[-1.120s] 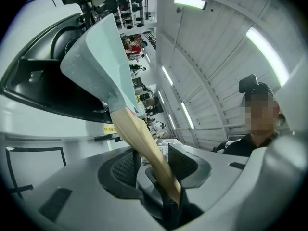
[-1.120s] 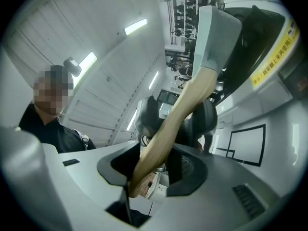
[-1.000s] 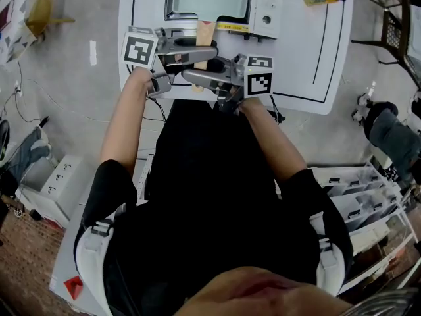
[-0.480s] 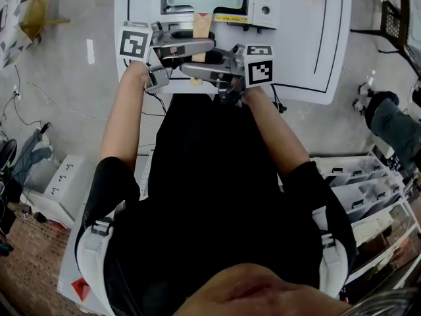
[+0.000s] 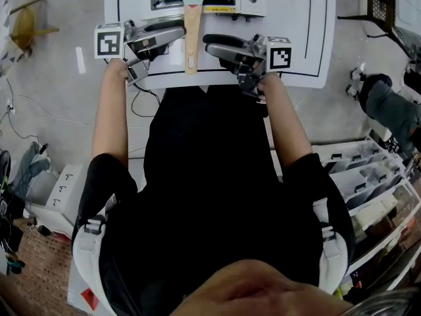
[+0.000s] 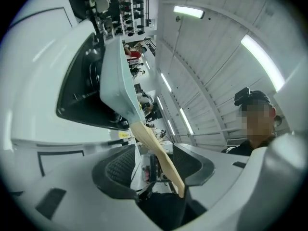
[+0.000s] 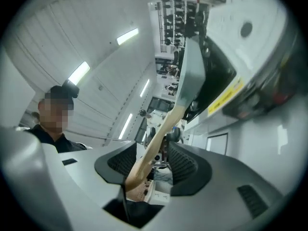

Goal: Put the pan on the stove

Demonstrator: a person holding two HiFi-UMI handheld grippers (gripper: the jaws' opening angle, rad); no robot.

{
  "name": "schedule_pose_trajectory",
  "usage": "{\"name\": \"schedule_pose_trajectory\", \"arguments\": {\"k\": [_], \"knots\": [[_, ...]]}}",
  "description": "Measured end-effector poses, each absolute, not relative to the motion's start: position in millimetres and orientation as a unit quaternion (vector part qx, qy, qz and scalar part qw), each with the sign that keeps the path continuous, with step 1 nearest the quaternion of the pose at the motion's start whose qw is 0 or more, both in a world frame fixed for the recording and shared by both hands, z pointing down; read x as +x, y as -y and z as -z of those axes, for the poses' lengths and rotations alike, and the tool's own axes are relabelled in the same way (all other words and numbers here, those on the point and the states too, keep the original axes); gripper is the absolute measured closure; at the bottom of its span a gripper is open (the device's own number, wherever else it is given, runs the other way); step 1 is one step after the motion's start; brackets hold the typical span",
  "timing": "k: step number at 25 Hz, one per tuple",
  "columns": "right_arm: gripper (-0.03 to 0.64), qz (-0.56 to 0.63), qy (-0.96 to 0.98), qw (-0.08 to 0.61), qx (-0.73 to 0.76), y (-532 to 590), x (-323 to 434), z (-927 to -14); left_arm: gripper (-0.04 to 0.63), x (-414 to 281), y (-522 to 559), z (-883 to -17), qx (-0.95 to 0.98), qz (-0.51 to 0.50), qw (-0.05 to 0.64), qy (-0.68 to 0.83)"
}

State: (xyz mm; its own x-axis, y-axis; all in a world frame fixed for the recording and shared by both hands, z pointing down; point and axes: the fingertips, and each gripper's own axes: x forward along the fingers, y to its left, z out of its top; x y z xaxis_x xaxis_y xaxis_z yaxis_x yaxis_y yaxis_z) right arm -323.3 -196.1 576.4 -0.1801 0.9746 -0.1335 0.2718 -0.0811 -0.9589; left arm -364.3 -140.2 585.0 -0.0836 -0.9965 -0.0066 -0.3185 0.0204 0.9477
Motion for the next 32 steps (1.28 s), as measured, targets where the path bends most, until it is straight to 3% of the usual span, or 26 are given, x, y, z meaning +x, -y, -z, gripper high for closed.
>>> {"name": "schedule_pose_trajectory", "arguments": {"k": [3, 9, 12, 15, 20, 28, 32], "knots": [[0.45, -0.449, 0.674, 0.295, -0.508, 236, -339, -564, 0.359, -376, 112, -576, 0.535, 0.405, 0.366, 0.645], [0.565, -0.267, 0.856, 0.159, -0.413, 311, -350, -514, 0.514, -396, 72, -519, 0.513, 0.331, 0.229, 0.758], [0.581, -0.171, 0.916, 0.071, -0.356, 329, -344, -477, 0.566, -396, 56, -484, 0.488, 0.275, 0.151, 0.814], [0.583, -0.077, 0.948, 0.016, -0.309, 334, -328, -441, 0.578, -392, 45, -453, 0.44, 0.213, 0.088, 0.868], [0.582, -0.024, 0.974, -0.019, -0.226, 346, -310, -421, 0.578, -370, 45, -428, 0.389, 0.13, 0.004, 0.912], [0.583, 0.014, 0.983, -0.014, -0.18, 359, -265, -434, 0.578, -303, 59, -423, 0.347, 0.09, -0.015, 0.933], [0.583, 0.007, 0.984, -0.005, -0.18, 369, -221, -440, 0.578, -257, 81, -426, 0.349, 0.094, 0.009, 0.932]]}}
